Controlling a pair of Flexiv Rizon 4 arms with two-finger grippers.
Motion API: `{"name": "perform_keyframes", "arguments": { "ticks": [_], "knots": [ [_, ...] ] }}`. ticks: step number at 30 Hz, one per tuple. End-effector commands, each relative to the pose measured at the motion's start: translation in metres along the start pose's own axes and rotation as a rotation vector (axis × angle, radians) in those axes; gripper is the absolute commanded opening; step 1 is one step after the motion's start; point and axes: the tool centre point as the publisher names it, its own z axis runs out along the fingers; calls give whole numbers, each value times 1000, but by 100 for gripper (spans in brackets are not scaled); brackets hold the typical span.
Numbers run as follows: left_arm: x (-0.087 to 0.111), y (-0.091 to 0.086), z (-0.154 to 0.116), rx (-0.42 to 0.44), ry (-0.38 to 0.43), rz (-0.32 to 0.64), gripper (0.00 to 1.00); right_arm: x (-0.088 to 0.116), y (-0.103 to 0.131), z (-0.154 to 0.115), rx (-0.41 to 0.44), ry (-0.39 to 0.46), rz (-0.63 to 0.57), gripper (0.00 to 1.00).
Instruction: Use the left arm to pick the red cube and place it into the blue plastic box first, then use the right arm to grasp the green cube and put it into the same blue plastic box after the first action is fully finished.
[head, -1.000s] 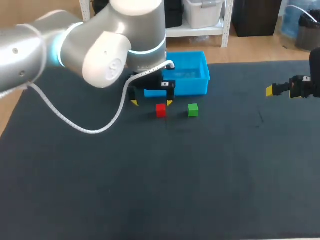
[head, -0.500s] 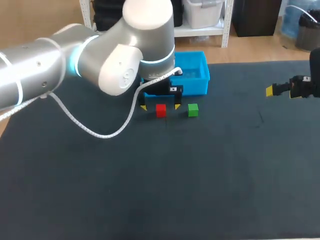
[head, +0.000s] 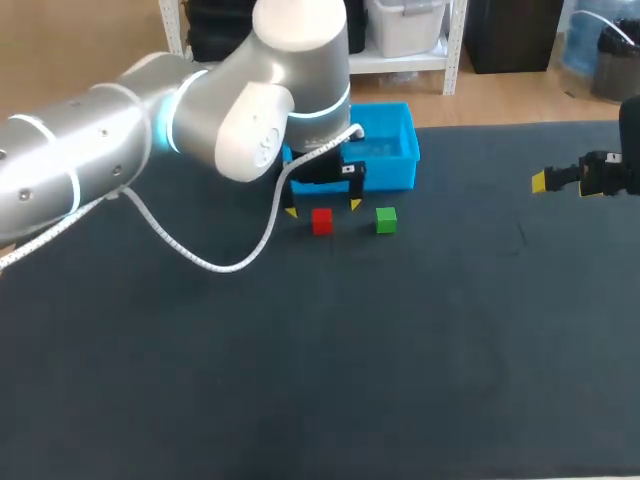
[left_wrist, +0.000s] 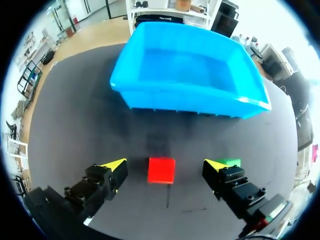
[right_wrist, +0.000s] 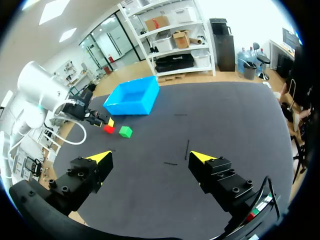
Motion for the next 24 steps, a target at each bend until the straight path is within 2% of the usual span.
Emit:
{"name": "perform_keyframes", "arguments": {
  "ticks": [1, 12, 24],
  "knots": [
    [-5, -2, 6, -4, 15, -8, 100, 0, 0, 0, 1, 0, 0, 100],
    [-1, 2, 18, -19, 33, -16, 100, 0, 0, 0, 1, 0, 0, 100],
    [0, 7, 28, -52, 58, 20, 100, 0, 0, 0, 1, 0, 0, 100]
  ]
}}
